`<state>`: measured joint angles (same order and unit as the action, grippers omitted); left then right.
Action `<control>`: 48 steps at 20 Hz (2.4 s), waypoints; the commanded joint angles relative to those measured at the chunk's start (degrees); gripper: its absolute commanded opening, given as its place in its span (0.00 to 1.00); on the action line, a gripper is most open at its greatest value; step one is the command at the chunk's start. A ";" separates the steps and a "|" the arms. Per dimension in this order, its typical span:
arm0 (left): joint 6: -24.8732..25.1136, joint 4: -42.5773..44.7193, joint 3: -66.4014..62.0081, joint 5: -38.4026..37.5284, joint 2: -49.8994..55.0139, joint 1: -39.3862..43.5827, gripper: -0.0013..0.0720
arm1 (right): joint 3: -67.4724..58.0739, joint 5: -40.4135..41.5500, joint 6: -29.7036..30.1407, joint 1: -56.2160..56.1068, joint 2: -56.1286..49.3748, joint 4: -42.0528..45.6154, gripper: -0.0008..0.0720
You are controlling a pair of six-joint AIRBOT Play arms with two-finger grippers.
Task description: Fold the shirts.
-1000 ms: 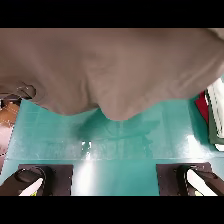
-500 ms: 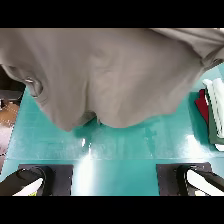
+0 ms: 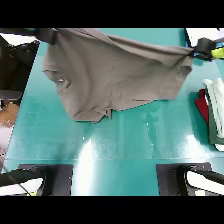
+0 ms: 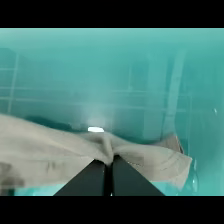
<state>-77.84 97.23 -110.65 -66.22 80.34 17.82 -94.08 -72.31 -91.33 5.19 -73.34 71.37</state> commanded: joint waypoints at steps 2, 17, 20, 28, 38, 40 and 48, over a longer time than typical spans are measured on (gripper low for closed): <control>-2.86 -0.57 0.35 8.68 10.47 0.04 0.06 | 5.79 15.91 0.50 -1.27 -6.10 -0.85 0.04; -7.85 -18.51 4.59 -18.05 13.73 -17.55 0.77 | 5.99 8.31 3.80 3.96 -4.39 -1.31 0.88; -4.20 -24.72 15.13 -18.36 10.25 -19.93 0.77 | 5.99 4.66 4.44 3.96 -2.62 -1.33 0.88; 1.62 -42.95 51.30 0.76 1.64 -22.34 0.77 | 5.99 1.01 4.44 3.10 -1.81 -1.36 0.88; 1.29 -44.48 54.40 8.31 3.48 -14.62 0.77 | 5.99 1.75 4.44 -0.44 -1.92 -1.16 0.88; 1.31 -45.68 54.36 7.69 3.45 -14.36 0.77 | 5.99 1.62 4.44 -0.26 -1.92 -1.16 0.88; 2.93 -45.97 48.57 1.95 3.04 -14.40 0.06 | 8.07 -8.35 6.16 4.61 -3.56 -1.20 0.87</control>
<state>-76.25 51.44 -59.05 -60.29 83.68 3.33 -87.46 -75.81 -85.95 7.42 -76.07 70.13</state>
